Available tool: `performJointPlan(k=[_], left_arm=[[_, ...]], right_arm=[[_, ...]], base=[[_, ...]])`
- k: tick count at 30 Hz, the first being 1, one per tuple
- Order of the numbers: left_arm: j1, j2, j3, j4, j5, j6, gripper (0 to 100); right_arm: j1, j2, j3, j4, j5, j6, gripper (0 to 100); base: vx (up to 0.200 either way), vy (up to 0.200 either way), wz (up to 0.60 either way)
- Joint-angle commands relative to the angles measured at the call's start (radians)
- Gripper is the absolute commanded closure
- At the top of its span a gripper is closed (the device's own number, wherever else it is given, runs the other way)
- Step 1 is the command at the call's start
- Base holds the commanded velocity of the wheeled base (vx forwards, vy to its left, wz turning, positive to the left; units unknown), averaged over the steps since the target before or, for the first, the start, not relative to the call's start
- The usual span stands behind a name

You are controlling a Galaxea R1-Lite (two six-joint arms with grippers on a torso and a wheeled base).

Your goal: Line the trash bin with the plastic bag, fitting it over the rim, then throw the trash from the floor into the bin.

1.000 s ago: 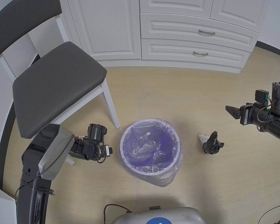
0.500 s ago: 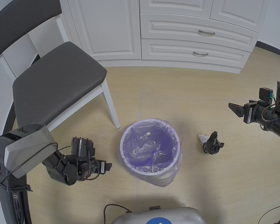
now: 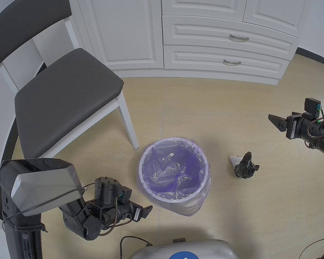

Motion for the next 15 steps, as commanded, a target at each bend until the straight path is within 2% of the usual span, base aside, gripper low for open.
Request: performJointPlan(k=[1, 3, 4, 9, 15], left_arm=[[-0.020, 0.106, -0.088, 0.001, 0.008, 0.004, 0], [-0.020, 0.108, -0.091, 0.002, 0.010, 0.004, 0], [-0.016, 0.152, -0.163, 0.016, 0.019, 0.004, 0], [-0.007, 0.210, -0.260, 0.076, 0.092, 0.019, 0], [0.005, 0.240, -0.371, 0.142, 0.100, 0.033, 0]], right_arm=[[-0.018, -0.002, -0.003, 0.000, 0.003, 0.001, 0], [-0.018, -0.002, -0.003, 0.000, 0.003, 0.001, 0], [-0.024, 0.001, -0.004, 0.000, 0.004, 0.001, 0], [-0.030, 0.004, -0.009, 0.000, 0.004, 0.001, 0], [-0.033, 0.020, -0.013, -0.001, 0.007, -0.001, 0]], base=[[0.000, 0.000, 0.00], [0.000, 0.000, 0.00], [0.000, 0.000, 0.00], [0.000, 0.000, 0.00], [0.000, 0.000, 0.00]])
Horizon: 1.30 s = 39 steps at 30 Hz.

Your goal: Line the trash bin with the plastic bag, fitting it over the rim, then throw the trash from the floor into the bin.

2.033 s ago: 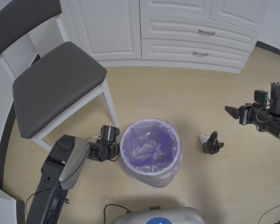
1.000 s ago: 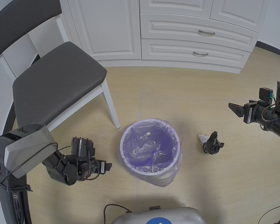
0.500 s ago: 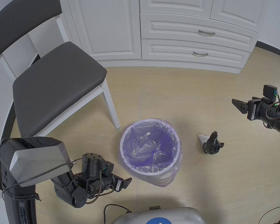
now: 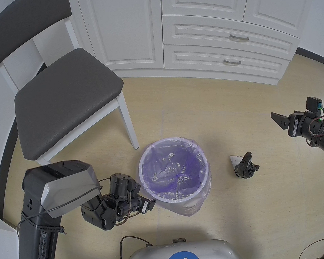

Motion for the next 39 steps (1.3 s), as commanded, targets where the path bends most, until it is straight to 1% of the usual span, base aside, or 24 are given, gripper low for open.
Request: performJointPlan(k=[1, 3, 6, 8, 10, 14, 18, 23, 27, 33, 39], left_arm=[[0.009, 0.066, -0.106, 0.039, 0.013, 0.004, 0], [0.012, 0.072, -0.141, 0.063, 0.027, 0.004, 0], [0.017, 0.078, -0.218, 0.160, 0.087, 0.004, 0], [0.022, 0.080, -0.239, 0.195, 0.105, 0.006, 0], [0.025, 0.080, -0.253, 0.217, 0.116, 0.007, 0], [0.037, 0.080, -0.254, 0.218, 0.118, 0.032, 0], [0.040, 0.066, -0.216, 0.206, 0.116, 0.035, 0], [0.034, -0.050, -0.055, 0.201, 0.107, 0.033, 0], [0.063, -0.127, 0.034, 0.200, 0.110, 0.036, 0], [0.137, -0.181, 0.045, 0.200, 0.108, 0.032, 0], [0.140, -0.152, -0.018, 0.187, 0.116, 0.016, 0]], right_arm=[[-0.002, 0.015, -0.004, -0.002, 0.002, -0.001, 0], [-0.002, 0.015, -0.004, -0.002, 0.002, -0.001, 0], [-0.005, 0.015, -0.004, -0.002, 0.002, -0.001, 0], [-0.005, 0.015, -0.002, 0.000, 0.002, -0.001, 0], [-0.005, 0.017, 0.001, 0.000, 0.002, -0.004, 0], [-0.005, 0.015, 0.002, 0.000, 0.003, -0.006, 0], [-0.005, 0.012, 0.005, 0.000, 0.003, -0.006, 0], [-0.005, 0.005, 0.009, 0.000, 0.003, -0.006, 0], [-0.005, 0.000, 0.009, 0.000, 0.002, -0.006, 0], [-0.005, -0.003, 0.009, 0.000, 0.002, -0.006, 0], [-0.005, -0.003, 0.010, 0.000, 0.002, -0.007, 0]], base=[[0.000, 0.000, 0.00], [0.000, 0.000, 0.00], [0.000, 0.000, 0.00], [0.000, 0.000, 0.00], [0.000, 0.000, 0.00], [0.000, 0.000, 0.00], [0.000, 0.000, 0.00], [0.000, 0.000, 0.00], [0.000, 0.000, 0.00], [0.000, 0.000, 0.00], [0.000, 0.000, 0.00]])
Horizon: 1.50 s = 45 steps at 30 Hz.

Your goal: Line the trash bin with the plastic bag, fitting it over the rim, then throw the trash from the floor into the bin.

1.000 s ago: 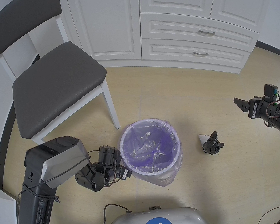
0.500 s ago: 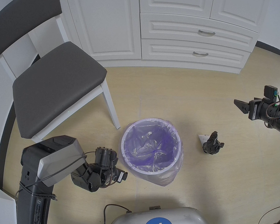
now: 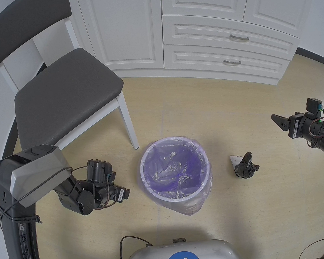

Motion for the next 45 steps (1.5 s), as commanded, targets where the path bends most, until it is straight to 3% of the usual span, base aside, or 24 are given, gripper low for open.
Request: performJointPlan(k=[1, 7, 14, 24, 30, 36, 45], left_arm=[[0.003, 0.009, -0.040, -0.011, 0.005, -0.010, 0], [-0.035, 0.115, -0.166, -0.012, 0.088, -0.090, 0], [-0.043, 0.211, -0.289, 0.002, 0.093, -0.098, 0], [-0.049, 0.323, -0.560, 0.186, 0.094, -0.122, 0], [-0.054, 0.412, -0.740, 0.312, 0.140, -0.128, 0], [-0.060, 0.452, -0.827, 0.373, 0.140, -0.148, 0], [-0.058, 0.457, -0.833, 0.379, 0.140, -0.182, 0]], right_arm=[[0.000, -0.002, 0.001, -0.001, 0.000, 0.000, 0], [0.000, 0.000, 0.000, -0.001, 0.000, 0.000, 0], [0.000, 0.009, 0.000, -0.001, 0.000, -0.004, 0], [-0.009, 0.017, -0.005, -0.001, 0.000, -0.002, 0], [-0.012, 0.018, -0.008, -0.001, 0.000, -0.002, 0], [-0.015, 0.030, -0.008, -0.001, 0.000, -0.004, 0], [-0.015, 0.040, -0.008, -0.001, 0.000, -0.004, 0]], base=[[0.000, 0.000, 0.00], [0.000, 0.000, 0.00], [0.000, 0.000, 0.00], [0.000, 0.000, 0.00], [0.000, 0.000, 0.00], [0.000, 0.000, 0.00], [0.000, 0.000, 0.00]])
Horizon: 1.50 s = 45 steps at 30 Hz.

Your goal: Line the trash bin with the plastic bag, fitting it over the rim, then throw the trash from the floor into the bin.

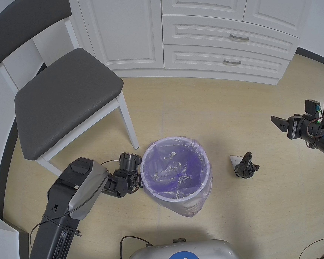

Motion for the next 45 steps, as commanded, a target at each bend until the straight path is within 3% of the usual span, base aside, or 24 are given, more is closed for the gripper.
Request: performJointPlan(k=[1, 8, 12, 25, 29, 33, 37, 45], left_arm=[[0.000, 0.005, 0.011, -0.005, 0.000, -0.039, 0], [0.003, -0.050, 0.106, -0.033, -0.001, -0.105, 0], [0.011, -0.162, 0.301, -0.142, -0.006, -0.187, 0], [0.035, -0.326, 0.651, -0.445, -0.003, -0.212, 0], [0.034, -0.374, 0.735, -0.472, 0.000, -0.209, 0], [0.026, -0.409, 0.783, -0.473, -0.001, -0.212, 0], [-0.034, -0.392, 0.806, -0.475, -0.001, -0.215, 0], [-0.095, -0.236, 0.721, -0.505, 0.005, -0.201, 0]], right_arm=[[0.001, 0.007, 0.002, -0.001, 0.000, 0.000, 0], [0.001, 0.010, 0.002, -0.001, 0.000, 0.000, 0], [0.001, 0.003, 0.002, -0.001, 0.000, 0.000, 0], [0.001, -0.040, 0.008, -0.001, 0.000, 0.000, 0], [0.001, -0.048, 0.007, -0.001, 0.000, 0.000, 0], [0.001, -0.054, 0.005, -0.001, 0.000, 0.000, 0], [0.001, -0.063, 0.011, -0.001, 0.000, -0.002, 0], [0.001, -0.062, 0.010, -0.001, 0.000, -0.002, 0]], base=[[0.000, 0.000, 0.00], [0.000, 0.000, 0.00], [0.000, 0.000, 0.00], [0.000, 0.000, 0.00], [0.000, 0.000, 0.00], [0.000, 0.000, 0.00], [0.000, 0.000, 0.00], [0.000, 0.000, 0.00]])
